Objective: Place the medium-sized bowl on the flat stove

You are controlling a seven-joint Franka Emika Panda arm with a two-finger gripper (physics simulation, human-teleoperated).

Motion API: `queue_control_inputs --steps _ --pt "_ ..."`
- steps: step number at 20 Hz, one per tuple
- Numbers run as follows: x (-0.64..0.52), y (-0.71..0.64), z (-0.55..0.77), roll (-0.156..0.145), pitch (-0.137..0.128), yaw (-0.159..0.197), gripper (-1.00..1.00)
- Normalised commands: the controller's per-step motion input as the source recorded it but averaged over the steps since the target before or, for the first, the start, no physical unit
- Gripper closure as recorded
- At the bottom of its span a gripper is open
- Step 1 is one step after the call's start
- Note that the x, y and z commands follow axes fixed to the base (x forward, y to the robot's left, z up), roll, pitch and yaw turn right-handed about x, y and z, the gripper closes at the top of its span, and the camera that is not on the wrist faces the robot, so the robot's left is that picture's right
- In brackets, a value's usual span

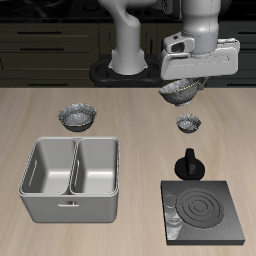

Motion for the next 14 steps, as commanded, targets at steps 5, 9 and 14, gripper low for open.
queue_control_inputs --steps 5,9,14 --pt "0.42 0.16 0.07 -0.061 0.023 -0.019 1.00" --pt "0.43 0.12 0.12 -0.041 0.002 -0.002 1.00" --pt "0.37 0.14 0.14 -0.020 -0.003 0.003 1.00"
